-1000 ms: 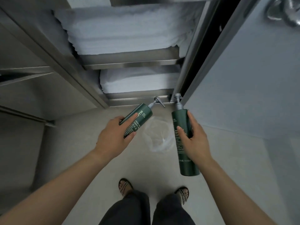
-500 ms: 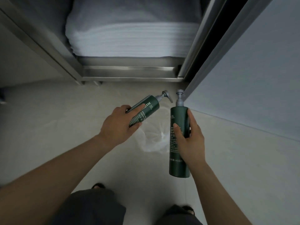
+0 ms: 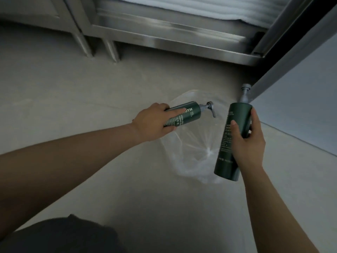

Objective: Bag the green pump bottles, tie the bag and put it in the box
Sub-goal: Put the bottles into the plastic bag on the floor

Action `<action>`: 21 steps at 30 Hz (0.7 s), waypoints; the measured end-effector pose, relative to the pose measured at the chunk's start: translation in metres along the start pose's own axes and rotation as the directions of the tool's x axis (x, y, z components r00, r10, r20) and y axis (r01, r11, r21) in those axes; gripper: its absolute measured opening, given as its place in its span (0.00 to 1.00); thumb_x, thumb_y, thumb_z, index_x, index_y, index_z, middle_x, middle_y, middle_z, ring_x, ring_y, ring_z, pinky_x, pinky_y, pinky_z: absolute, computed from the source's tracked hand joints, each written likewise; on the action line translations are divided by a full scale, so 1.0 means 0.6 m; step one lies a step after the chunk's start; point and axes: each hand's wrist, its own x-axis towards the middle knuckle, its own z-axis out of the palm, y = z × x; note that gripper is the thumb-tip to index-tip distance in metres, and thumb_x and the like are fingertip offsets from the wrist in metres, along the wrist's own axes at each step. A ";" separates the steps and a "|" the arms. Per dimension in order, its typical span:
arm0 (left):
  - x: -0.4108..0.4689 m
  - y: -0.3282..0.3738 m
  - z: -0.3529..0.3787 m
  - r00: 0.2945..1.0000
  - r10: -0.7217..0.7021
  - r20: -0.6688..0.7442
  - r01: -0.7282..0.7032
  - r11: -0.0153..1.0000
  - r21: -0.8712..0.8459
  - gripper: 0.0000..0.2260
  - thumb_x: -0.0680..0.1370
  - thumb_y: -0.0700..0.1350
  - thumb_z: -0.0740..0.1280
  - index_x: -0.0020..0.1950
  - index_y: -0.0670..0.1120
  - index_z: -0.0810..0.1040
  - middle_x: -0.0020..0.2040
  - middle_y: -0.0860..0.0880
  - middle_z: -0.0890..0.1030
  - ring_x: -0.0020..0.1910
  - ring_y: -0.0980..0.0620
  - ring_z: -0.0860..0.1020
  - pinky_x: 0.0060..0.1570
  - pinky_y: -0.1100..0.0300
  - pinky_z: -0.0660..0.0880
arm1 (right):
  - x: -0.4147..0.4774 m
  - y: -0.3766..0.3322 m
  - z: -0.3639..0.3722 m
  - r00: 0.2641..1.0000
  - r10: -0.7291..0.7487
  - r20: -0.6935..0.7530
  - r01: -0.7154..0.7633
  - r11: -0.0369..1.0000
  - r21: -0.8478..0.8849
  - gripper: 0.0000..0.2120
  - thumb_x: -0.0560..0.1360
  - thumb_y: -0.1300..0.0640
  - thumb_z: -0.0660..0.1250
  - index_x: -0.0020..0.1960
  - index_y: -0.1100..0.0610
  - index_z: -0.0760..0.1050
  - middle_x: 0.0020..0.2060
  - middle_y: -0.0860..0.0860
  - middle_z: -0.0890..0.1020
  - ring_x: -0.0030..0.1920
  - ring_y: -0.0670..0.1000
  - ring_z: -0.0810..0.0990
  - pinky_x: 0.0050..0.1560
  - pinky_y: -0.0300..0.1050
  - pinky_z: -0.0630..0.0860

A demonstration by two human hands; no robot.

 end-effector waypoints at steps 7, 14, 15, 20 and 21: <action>-0.089 -0.019 0.024 0.990 -0.093 0.106 0.098 0.994 -0.038 0.27 0.75 0.54 0.62 0.73 0.60 0.58 0.59 0.41 0.73 0.55 0.42 0.72 0.47 0.50 0.75 | -0.057 0.016 0.026 0.995 0.016 0.103 -0.017 1.000 0.000 0.28 0.76 0.49 0.64 0.73 0.40 0.57 0.53 0.46 0.72 0.54 0.52 0.76 0.56 0.48 0.73; -0.080 -0.014 0.003 0.995 -0.102 -0.019 0.101 0.994 -0.032 0.26 0.74 0.57 0.60 0.72 0.60 0.59 0.60 0.43 0.73 0.56 0.41 0.72 0.47 0.49 0.75 | -0.049 -0.020 0.029 0.995 -0.035 0.090 0.030 0.998 0.057 0.27 0.77 0.49 0.63 0.73 0.40 0.58 0.55 0.47 0.74 0.53 0.51 0.77 0.57 0.49 0.74; -0.072 -0.005 0.001 0.995 -0.095 -0.034 0.093 0.995 -0.042 0.27 0.74 0.58 0.59 0.72 0.61 0.60 0.60 0.43 0.74 0.55 0.42 0.72 0.47 0.50 0.75 | -0.047 -0.022 0.020 0.997 -0.035 0.074 0.031 0.998 0.058 0.27 0.76 0.49 0.63 0.73 0.40 0.58 0.56 0.48 0.74 0.54 0.52 0.77 0.58 0.50 0.74; -0.023 0.038 0.018 1.000 0.016 0.005 -0.015 0.999 -0.045 0.26 0.75 0.55 0.64 0.72 0.61 0.59 0.62 0.45 0.73 0.58 0.44 0.71 0.48 0.51 0.75 | -0.052 0.001 -0.028 1.000 0.014 0.015 -0.015 0.997 0.076 0.27 0.77 0.50 0.64 0.72 0.37 0.58 0.60 0.48 0.75 0.53 0.49 0.77 0.56 0.48 0.74; -0.014 0.043 0.024 1.000 0.028 0.014 -0.028 0.999 -0.041 0.26 0.75 0.54 0.64 0.72 0.62 0.59 0.62 0.46 0.73 0.58 0.45 0.71 0.48 0.52 0.75 | -0.053 0.009 -0.036 1.000 0.031 0.001 -0.031 0.996 0.081 0.27 0.76 0.50 0.64 0.72 0.37 0.58 0.61 0.49 0.75 0.52 0.49 0.77 0.55 0.46 0.74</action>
